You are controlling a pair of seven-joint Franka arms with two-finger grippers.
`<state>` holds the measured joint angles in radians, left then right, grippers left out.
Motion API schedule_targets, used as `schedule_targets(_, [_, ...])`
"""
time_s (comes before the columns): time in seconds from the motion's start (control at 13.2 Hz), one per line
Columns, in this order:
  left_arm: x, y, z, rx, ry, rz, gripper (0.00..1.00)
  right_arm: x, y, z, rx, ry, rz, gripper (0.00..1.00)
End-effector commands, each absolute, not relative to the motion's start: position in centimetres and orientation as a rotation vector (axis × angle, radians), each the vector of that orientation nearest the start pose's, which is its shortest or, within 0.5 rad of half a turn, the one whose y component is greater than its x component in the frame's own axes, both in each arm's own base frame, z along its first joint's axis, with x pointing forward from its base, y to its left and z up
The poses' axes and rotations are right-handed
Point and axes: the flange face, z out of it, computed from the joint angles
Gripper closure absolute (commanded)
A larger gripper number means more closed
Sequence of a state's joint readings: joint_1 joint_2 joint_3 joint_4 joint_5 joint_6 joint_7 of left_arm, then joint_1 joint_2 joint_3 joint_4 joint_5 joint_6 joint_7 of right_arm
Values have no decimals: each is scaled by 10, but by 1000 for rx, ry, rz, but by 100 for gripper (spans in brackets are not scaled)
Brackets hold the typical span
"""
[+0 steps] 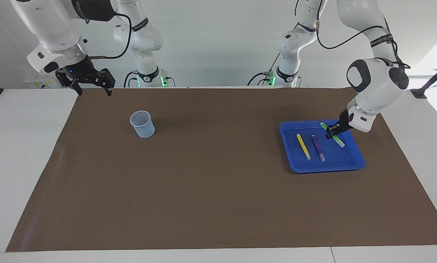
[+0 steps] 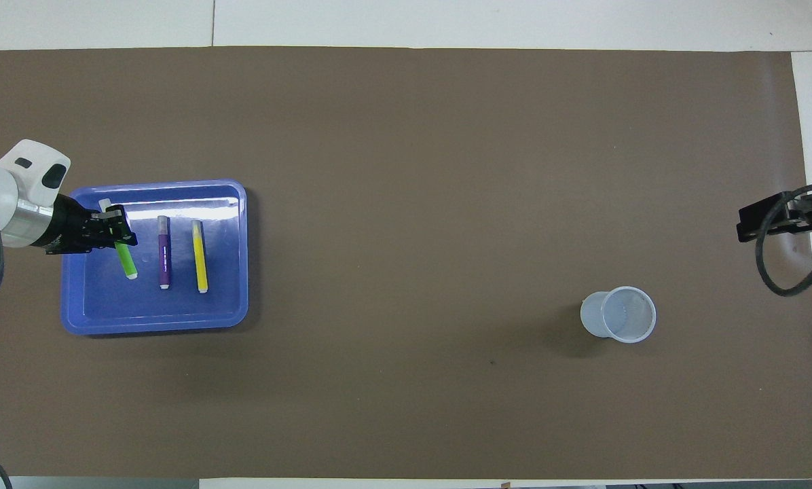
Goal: Right arm passes pens to left for tray arrangement
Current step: 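Lower the green pen into the blue tray while the right gripper withdraws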
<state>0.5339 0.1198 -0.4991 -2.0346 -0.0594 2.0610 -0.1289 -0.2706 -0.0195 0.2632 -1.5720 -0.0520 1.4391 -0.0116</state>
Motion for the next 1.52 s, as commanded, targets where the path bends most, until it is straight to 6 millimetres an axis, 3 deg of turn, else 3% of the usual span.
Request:
schedule_targets(0.0, [569,31,364,-3180,-131,137,100,533,-6,623,-3194,-19,203,0])
schedule_targets(0.46, [562,45,322,-3103,-26,208,100,536,-9,624,-3191,-14,166,0])
schedule_targets(0.91, [547,55,307,-3098,-55,264,100,534,3,619,-3170,-42,196,0])
schedule_targets(1.06, [538,58,300,-3093,-65,287,100,536,-30,612,-3161,42,225,0])
schedule_targets(1.14, [534,56,298,-3090,-71,289,94,536,-34,612,-3160,47,233,0])
schedule_targets(1.21, [534,61,298,-3091,-85,273,23,534,-46,613,-3156,76,247,0])
schedule_targets(1.29, [535,66,298,-3094,-99,263,0,533,-50,613,-3155,89,248,0])
schedule_targets(1.44, [535,70,299,-3096,-111,253,0,533,-52,614,-3150,100,245,0])
